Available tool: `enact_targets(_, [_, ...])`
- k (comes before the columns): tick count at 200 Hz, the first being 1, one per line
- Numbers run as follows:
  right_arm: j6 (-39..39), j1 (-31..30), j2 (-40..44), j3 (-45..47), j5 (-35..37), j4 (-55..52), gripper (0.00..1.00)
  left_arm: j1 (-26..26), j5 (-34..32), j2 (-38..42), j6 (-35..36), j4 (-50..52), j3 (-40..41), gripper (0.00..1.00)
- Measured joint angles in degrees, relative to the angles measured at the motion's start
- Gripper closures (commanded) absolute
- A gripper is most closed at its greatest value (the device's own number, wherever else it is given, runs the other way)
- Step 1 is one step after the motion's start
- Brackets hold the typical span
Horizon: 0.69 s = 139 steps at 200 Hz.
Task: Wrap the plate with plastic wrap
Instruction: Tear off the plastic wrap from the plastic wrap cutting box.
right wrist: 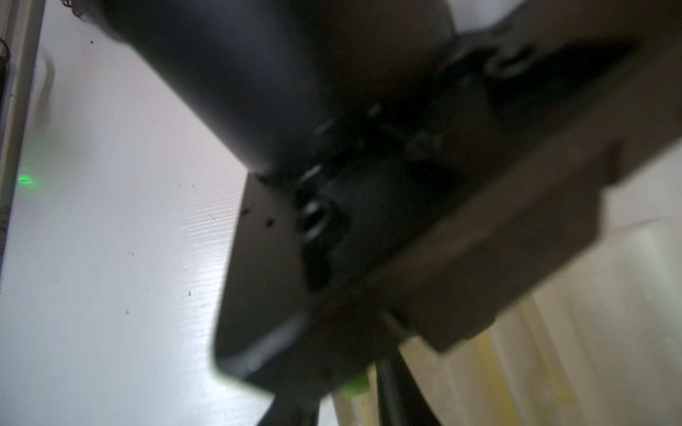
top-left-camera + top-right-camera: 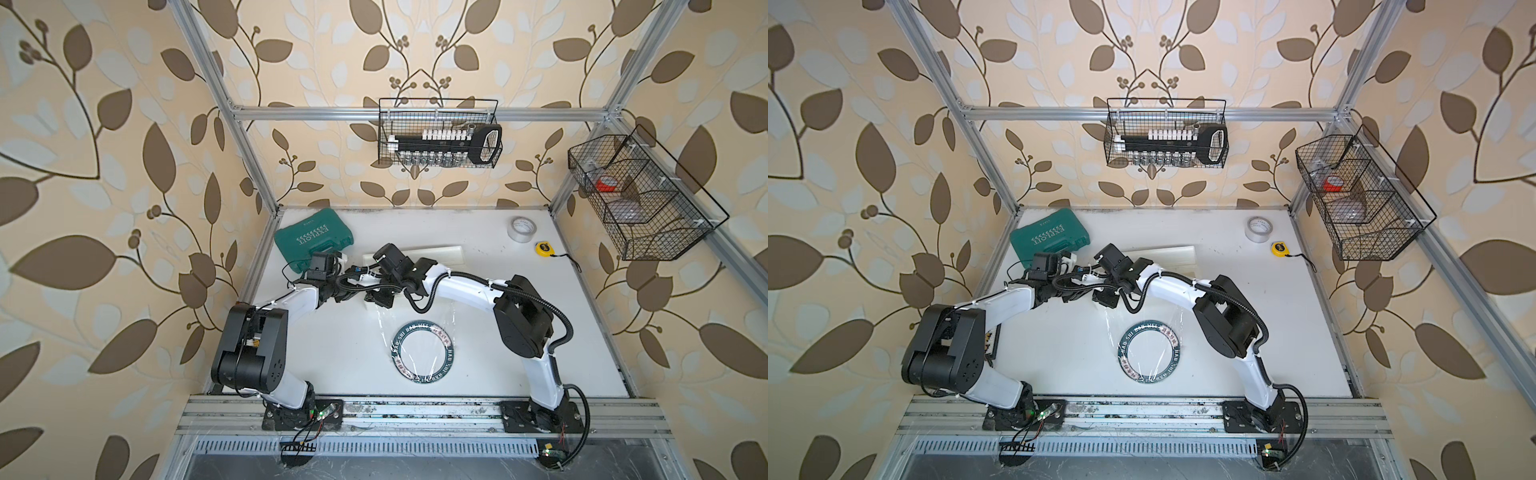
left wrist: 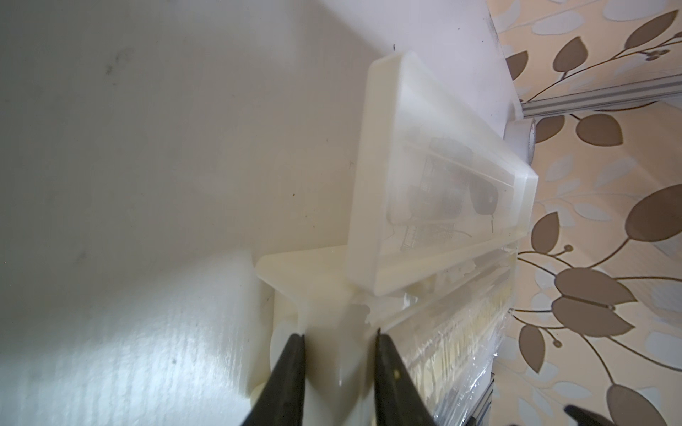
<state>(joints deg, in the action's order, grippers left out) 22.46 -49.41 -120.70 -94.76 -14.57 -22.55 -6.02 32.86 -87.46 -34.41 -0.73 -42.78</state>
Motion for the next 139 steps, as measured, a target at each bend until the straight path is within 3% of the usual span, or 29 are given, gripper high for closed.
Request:
enact_targets(33, [0.1,0.1,-0.2,-0.2,0.2,0.0,0.88,0.0,0.0,0.1,0.0,-0.7,0.5,0.78])
enact_targets(59, [0.7,0.3,-0.2,-0.8,0.2,-0.7,0.98,0.0,-0.8,0.4,0.0,-1.3,1.0,0.88])
enact_targets(139, [2.8,3.1,2.8,4.5,-3.0,1.4,1.0,-2.5,-3.1,-0.8,0.2,-1.0,-0.4,1.0])
